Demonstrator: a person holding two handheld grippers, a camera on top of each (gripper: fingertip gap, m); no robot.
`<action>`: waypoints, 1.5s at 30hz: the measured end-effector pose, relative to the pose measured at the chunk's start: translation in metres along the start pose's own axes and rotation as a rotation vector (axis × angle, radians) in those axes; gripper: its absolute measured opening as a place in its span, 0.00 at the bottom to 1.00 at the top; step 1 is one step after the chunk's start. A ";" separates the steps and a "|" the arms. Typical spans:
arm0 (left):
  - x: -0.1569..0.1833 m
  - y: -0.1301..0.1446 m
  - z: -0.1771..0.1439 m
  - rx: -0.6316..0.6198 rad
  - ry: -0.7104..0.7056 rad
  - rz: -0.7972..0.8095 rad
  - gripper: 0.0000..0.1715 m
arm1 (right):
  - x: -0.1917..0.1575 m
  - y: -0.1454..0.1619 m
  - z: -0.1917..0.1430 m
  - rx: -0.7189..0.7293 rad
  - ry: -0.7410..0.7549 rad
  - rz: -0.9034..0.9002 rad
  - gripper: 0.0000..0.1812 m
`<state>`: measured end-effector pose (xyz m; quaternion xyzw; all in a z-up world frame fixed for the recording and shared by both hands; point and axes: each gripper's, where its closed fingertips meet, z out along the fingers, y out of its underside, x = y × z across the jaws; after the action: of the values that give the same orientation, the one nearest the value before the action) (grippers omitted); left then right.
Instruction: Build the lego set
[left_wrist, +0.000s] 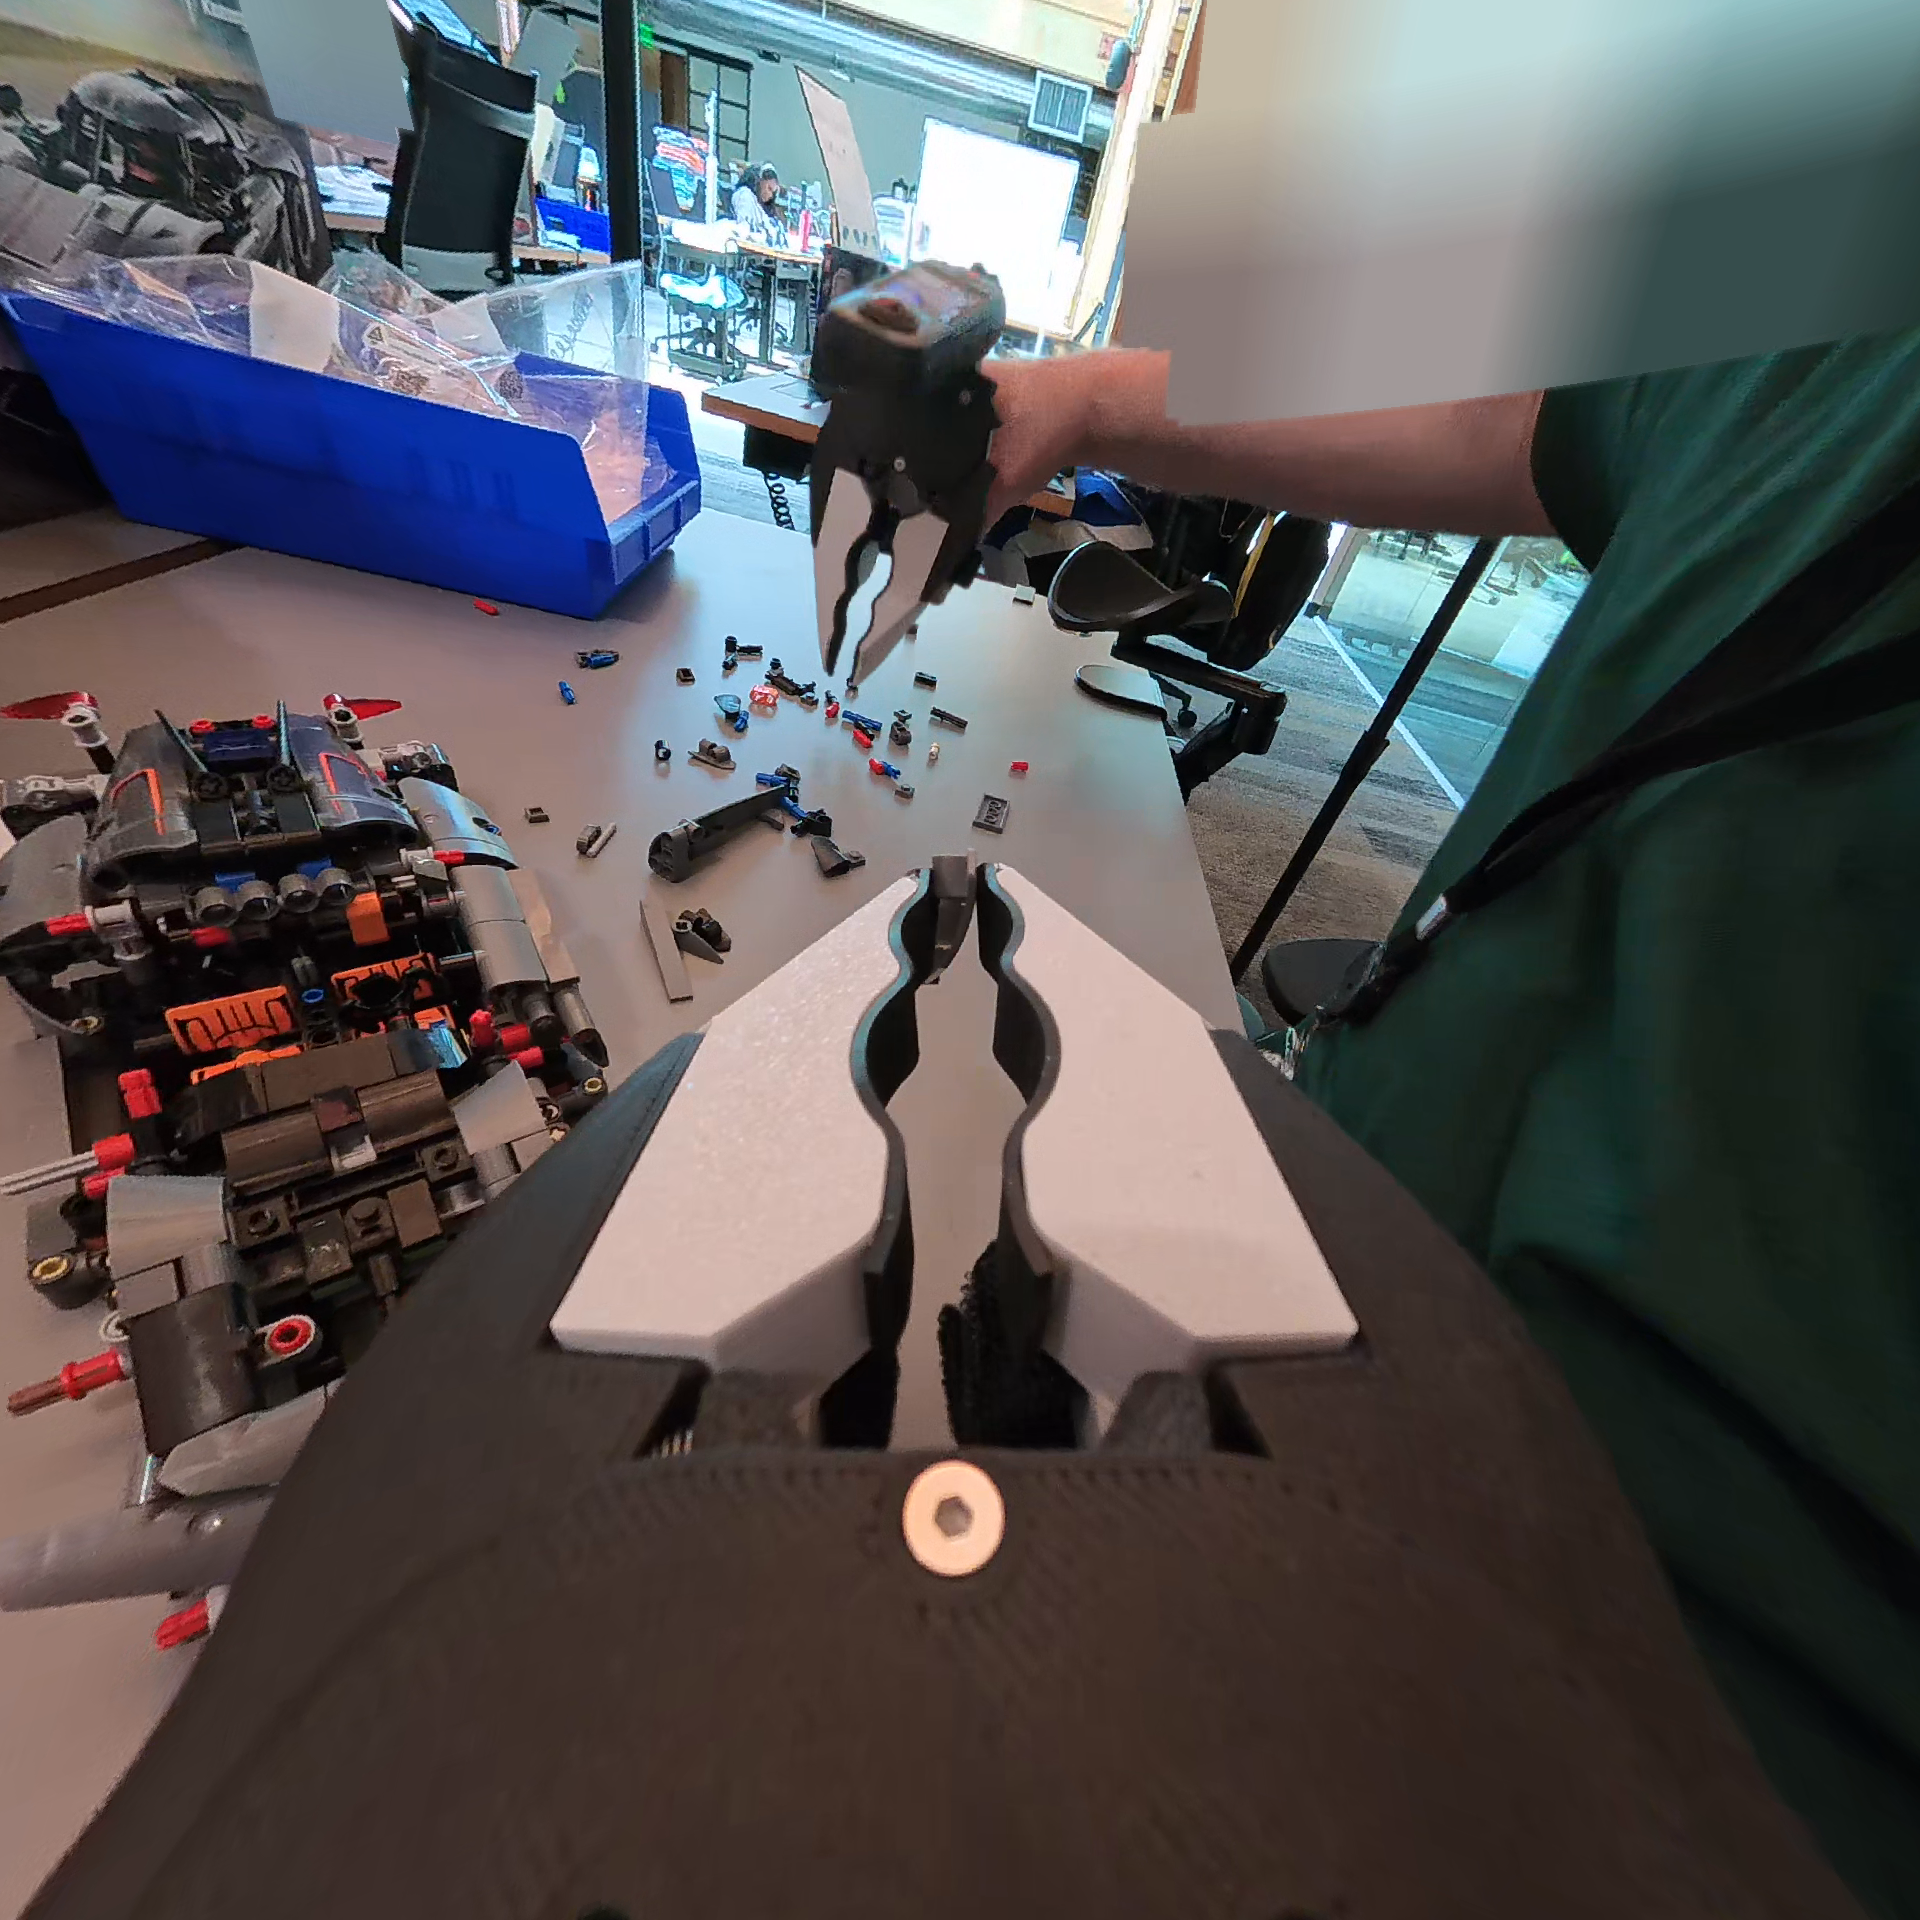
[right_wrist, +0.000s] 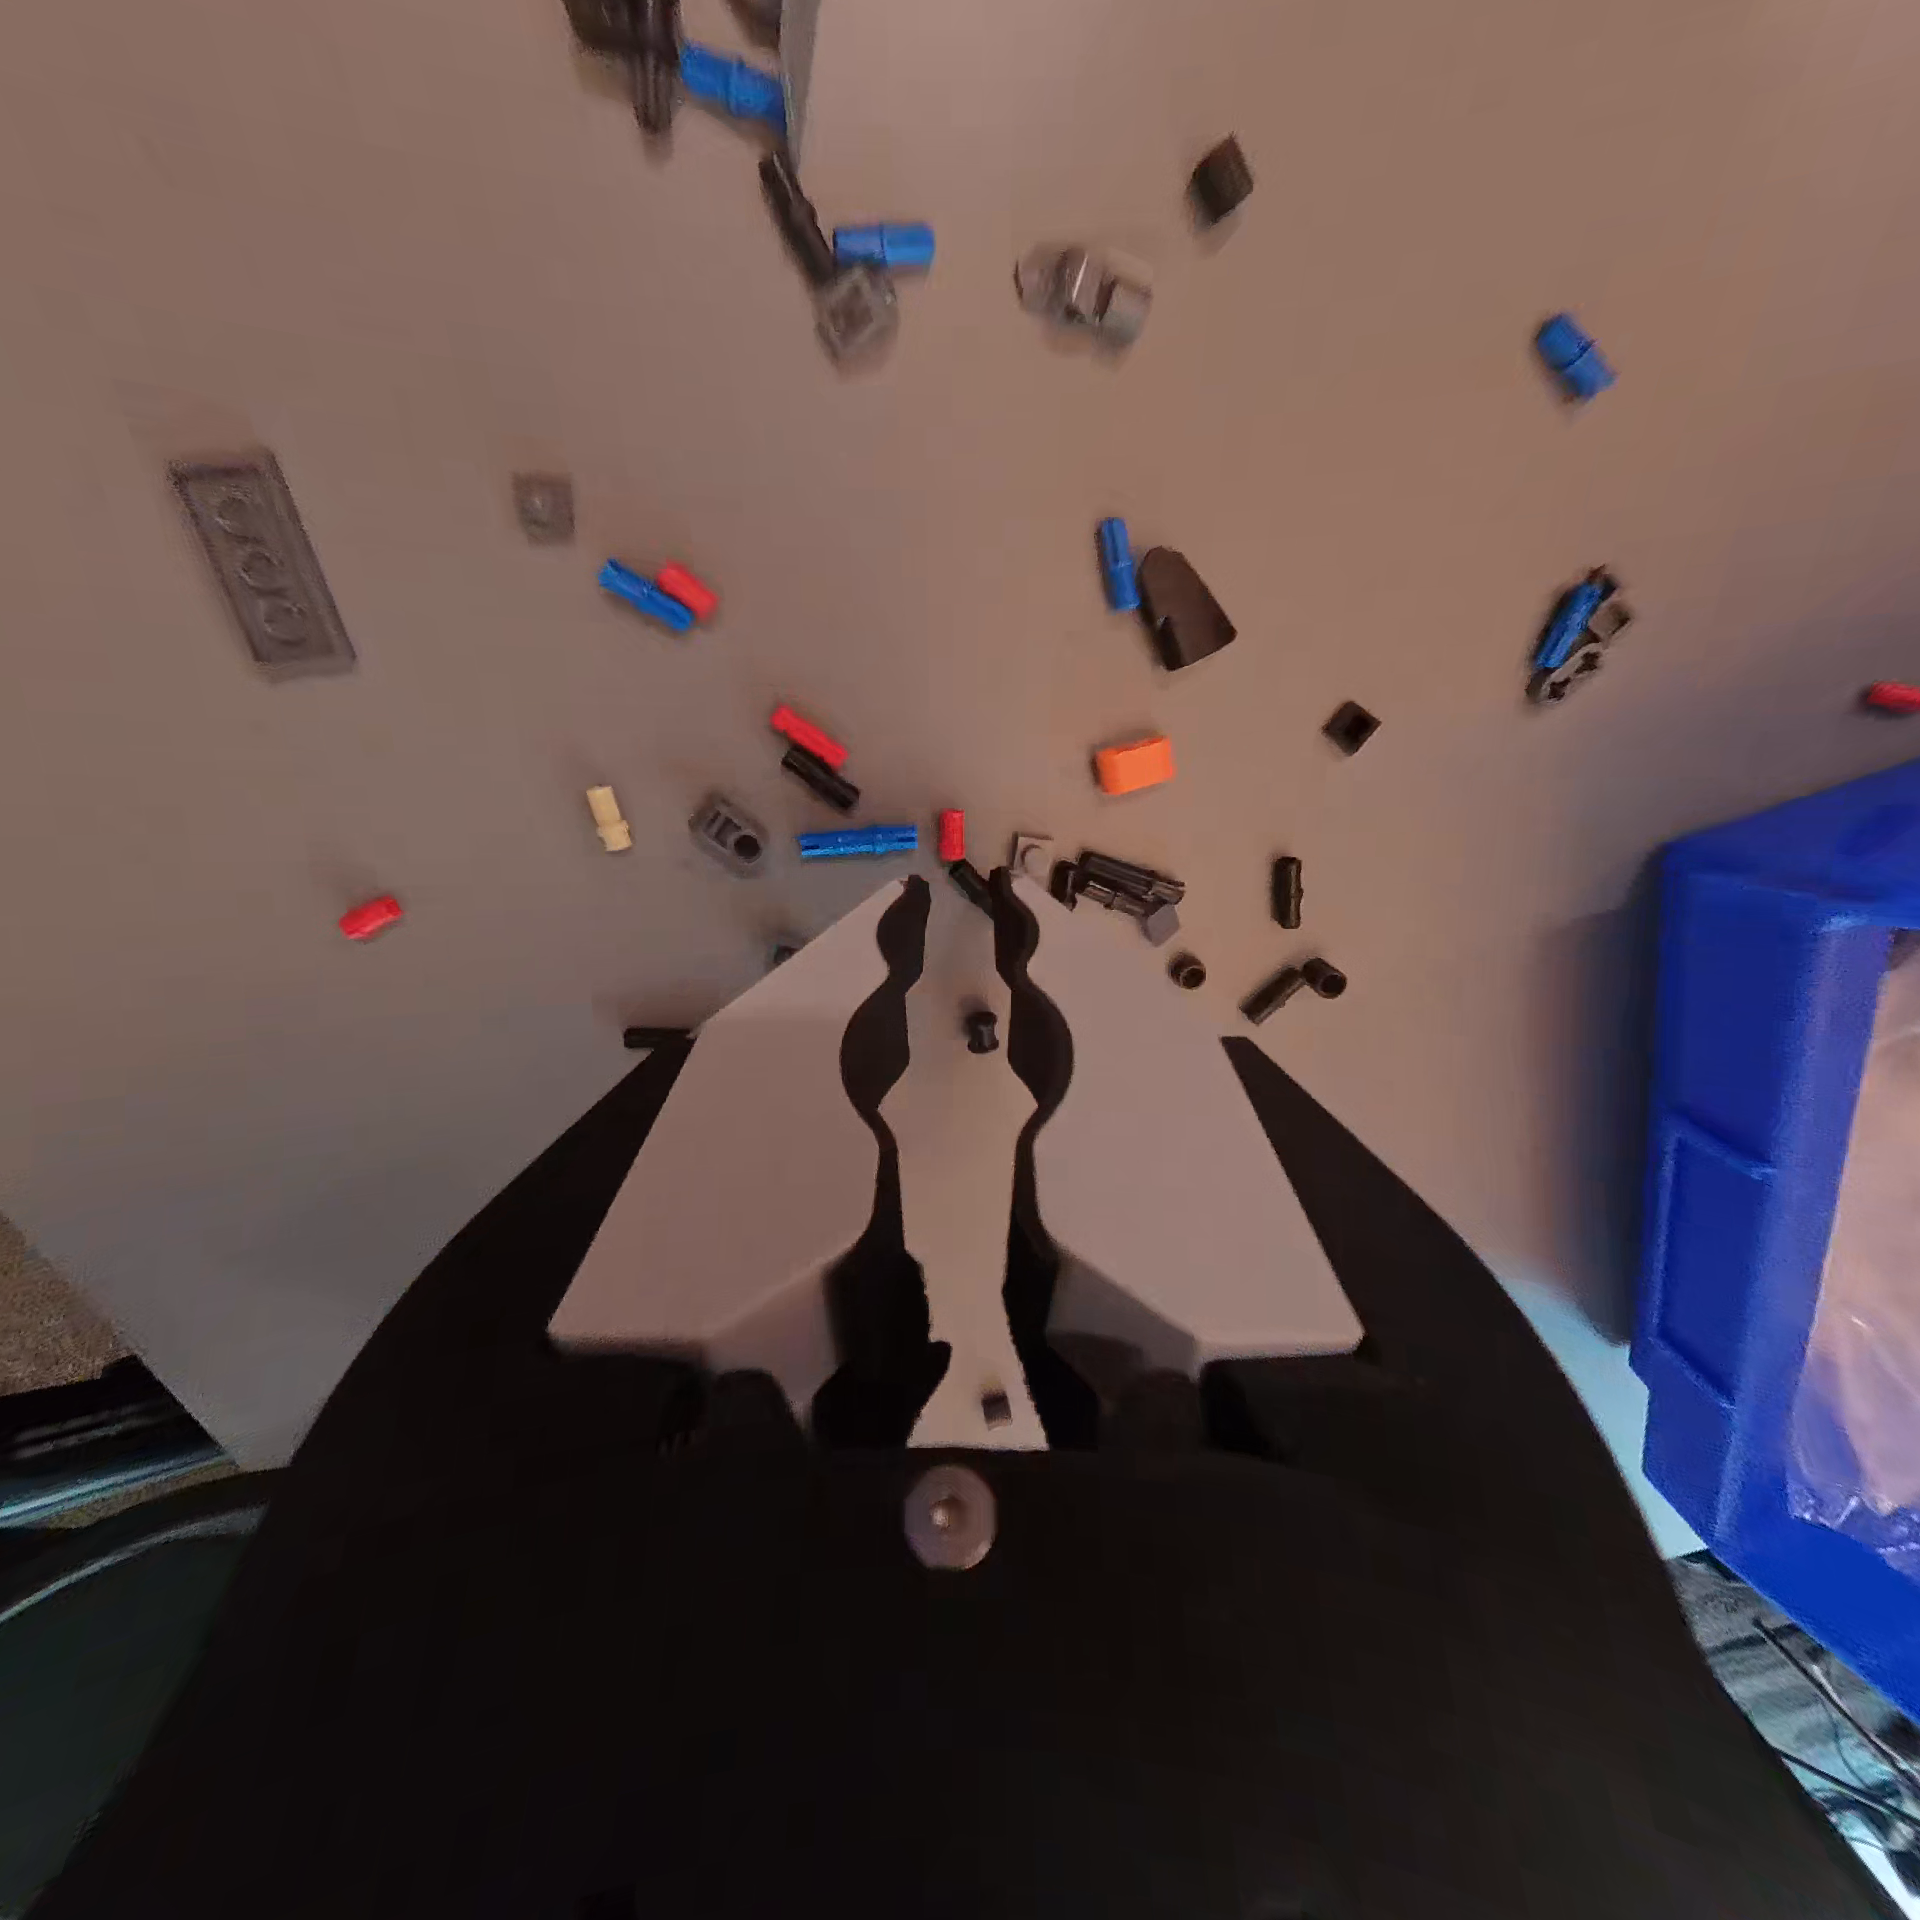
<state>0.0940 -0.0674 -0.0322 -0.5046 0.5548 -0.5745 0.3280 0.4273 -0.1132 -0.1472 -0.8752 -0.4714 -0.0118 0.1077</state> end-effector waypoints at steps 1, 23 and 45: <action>0.000 0.000 0.000 0.000 -0.001 -0.002 0.03 | -0.001 0.002 0.004 -0.005 -0.010 -0.012 0.06; -0.011 0.004 0.003 -0.021 -0.001 -0.014 0.03 | -0.006 -0.008 0.019 0.056 -0.078 -0.024 0.00; -0.007 0.005 -0.012 0.017 0.008 -0.005 0.03 | -0.043 -0.078 0.025 0.044 -0.034 0.269 0.09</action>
<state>0.0837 -0.0585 -0.0372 -0.5008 0.5500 -0.5821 0.3285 0.3370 -0.1020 -0.1627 -0.9280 -0.3518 0.0277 0.1196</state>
